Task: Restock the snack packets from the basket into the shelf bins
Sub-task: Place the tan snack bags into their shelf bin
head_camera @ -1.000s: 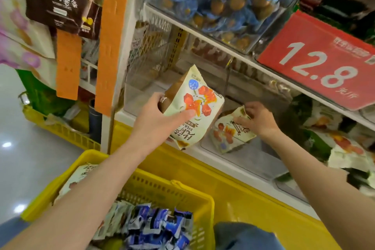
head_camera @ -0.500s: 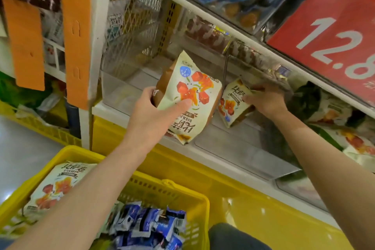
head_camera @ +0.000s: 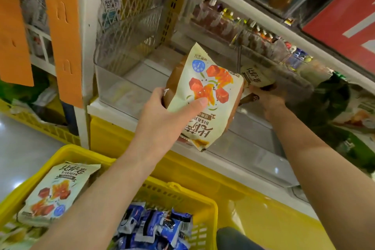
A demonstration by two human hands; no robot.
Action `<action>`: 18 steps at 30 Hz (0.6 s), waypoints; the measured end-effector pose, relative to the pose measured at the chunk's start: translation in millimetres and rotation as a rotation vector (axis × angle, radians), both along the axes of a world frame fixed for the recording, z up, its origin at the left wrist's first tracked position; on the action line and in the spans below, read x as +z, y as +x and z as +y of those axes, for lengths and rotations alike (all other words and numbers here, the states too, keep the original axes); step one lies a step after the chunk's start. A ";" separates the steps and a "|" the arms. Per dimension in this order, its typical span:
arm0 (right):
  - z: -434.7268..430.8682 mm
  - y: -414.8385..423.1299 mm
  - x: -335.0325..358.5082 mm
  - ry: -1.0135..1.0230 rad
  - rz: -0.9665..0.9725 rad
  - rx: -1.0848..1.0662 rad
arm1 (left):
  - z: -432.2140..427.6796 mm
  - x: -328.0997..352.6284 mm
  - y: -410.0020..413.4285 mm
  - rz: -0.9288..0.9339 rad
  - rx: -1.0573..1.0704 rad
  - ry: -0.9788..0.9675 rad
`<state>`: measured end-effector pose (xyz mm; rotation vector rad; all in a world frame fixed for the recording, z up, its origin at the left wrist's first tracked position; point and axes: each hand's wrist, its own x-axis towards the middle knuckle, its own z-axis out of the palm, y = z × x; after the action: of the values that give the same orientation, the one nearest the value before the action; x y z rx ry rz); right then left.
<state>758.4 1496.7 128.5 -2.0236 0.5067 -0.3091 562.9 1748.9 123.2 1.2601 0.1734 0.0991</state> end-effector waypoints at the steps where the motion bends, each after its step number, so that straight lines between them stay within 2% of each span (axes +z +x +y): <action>1: -3.2 3.2 -3.2 0.021 0.039 0.018 | -0.4 0.3 0.8 -0.001 -0.001 -0.002; 4: -2.4 3.9 -13.2 0.142 0.231 0.084 | -1.5 1.5 0.9 -0.002 0.012 -0.030; 6: 0.7 7.0 -15.8 0.131 0.132 0.072 | -2.2 2.0 1.5 -0.003 0.023 -0.031; 8: 5.1 13.5 -12.7 -0.062 0.000 0.067 | -2.6 1.1 2.3 -0.004 0.028 -0.026; 10: 8.7 19.0 -12.4 -0.151 -0.044 0.103 | -2.3 -0.6 3.5 0.001 0.030 -0.018; 18: 2.8 18.8 -17.9 -0.082 0.098 0.160 | -0.4 -2.7 5.1 0.011 0.023 0.014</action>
<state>777.3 1499.5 110.6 -2.1526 0.3949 -0.1354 568.0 1748.5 120.5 1.2735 0.1967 0.1130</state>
